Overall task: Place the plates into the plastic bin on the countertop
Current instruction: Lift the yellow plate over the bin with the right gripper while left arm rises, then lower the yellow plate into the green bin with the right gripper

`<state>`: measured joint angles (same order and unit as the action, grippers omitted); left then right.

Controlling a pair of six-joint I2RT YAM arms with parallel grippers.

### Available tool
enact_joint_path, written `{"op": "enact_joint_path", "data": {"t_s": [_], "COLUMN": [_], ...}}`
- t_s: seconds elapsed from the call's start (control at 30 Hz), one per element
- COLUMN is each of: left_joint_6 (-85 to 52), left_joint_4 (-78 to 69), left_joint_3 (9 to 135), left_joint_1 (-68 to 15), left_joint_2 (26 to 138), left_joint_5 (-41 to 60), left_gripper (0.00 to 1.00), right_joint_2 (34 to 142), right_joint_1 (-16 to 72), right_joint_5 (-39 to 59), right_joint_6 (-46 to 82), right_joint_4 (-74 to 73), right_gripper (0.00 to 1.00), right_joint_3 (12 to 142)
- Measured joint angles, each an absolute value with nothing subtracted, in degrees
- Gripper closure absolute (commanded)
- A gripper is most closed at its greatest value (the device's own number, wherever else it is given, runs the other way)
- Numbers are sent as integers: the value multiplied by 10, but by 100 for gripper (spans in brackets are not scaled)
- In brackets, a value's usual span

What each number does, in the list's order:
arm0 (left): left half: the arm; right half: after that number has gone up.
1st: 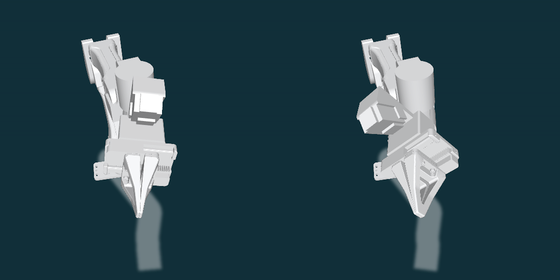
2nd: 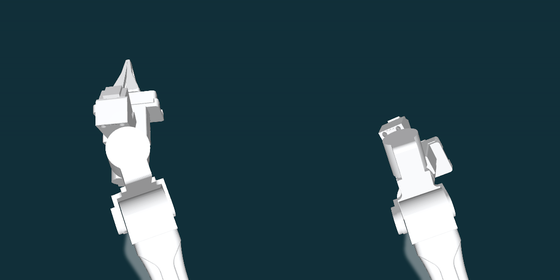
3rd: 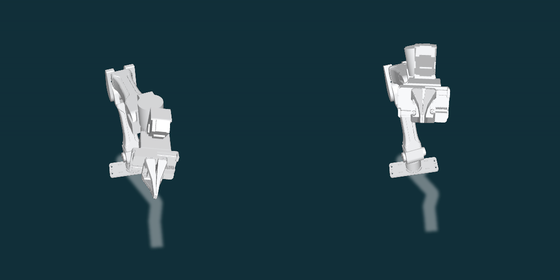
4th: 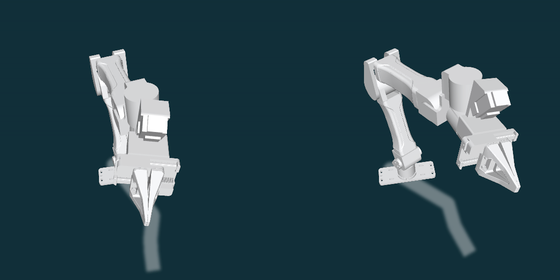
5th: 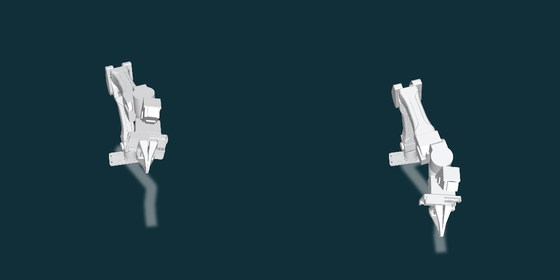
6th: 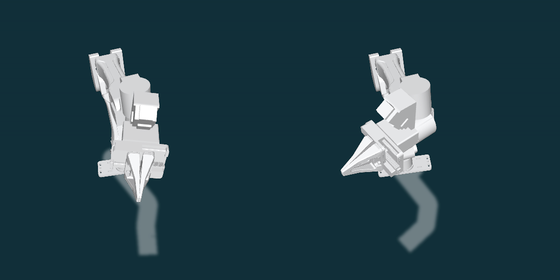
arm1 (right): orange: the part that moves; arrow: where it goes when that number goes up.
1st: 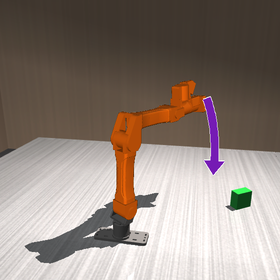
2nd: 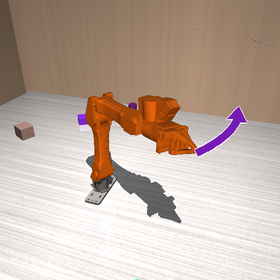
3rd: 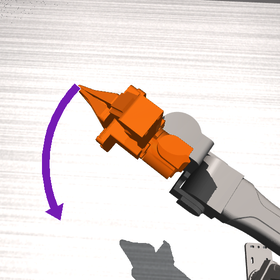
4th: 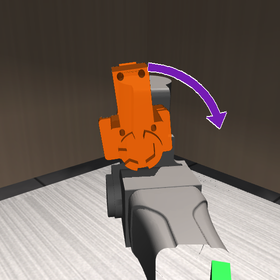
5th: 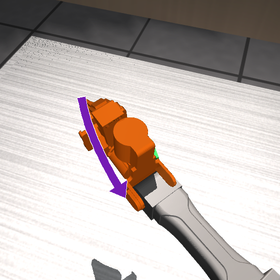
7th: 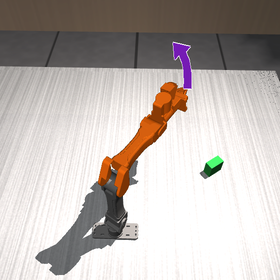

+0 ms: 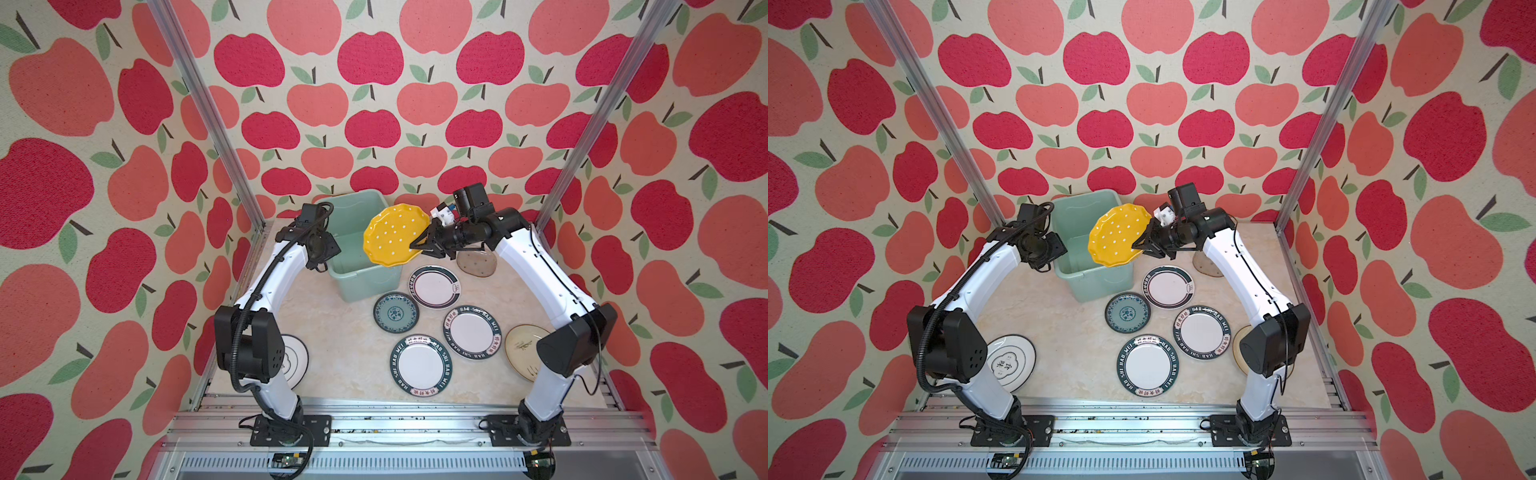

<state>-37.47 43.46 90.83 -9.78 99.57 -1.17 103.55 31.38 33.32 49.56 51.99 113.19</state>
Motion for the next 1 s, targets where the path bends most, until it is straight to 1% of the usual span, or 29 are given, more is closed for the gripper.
{"op": "enact_joint_path", "data": {"t_s": [0.13,0.3,0.43,0.6,0.73,0.87,1.0], "left_joint_6": [-369,-359,-360,-365,-381,-382,-382], "left_joint_4": [436,439,446,454,470,485,492], "left_joint_3": [910,925,926,908,872,837,805], "left_joint_1": [-98,-98,-99,-98,-96,-96,-105], "left_joint_2": [1014,1030,1031,1015,978,940,902], "left_joint_5": [-30,-42,-57,-73,-89,-91,-88], "left_gripper": [51,67,76,79,80,84,84], "right_joint_2": [1037,1037,1040,1045,1048,1053,1056], "right_joint_1": [314,314,314,314,314,315,323], "right_joint_5": [334,337,337,337,337,335,329], "right_joint_6": [495,496,496,496,496,500,500], "right_joint_4": [519,507,506,505,502,498,497], "right_gripper": [100,100,100,99,99,99,99], "right_joint_3": [1143,1148,1148,1148,1148,1153,1162]}}
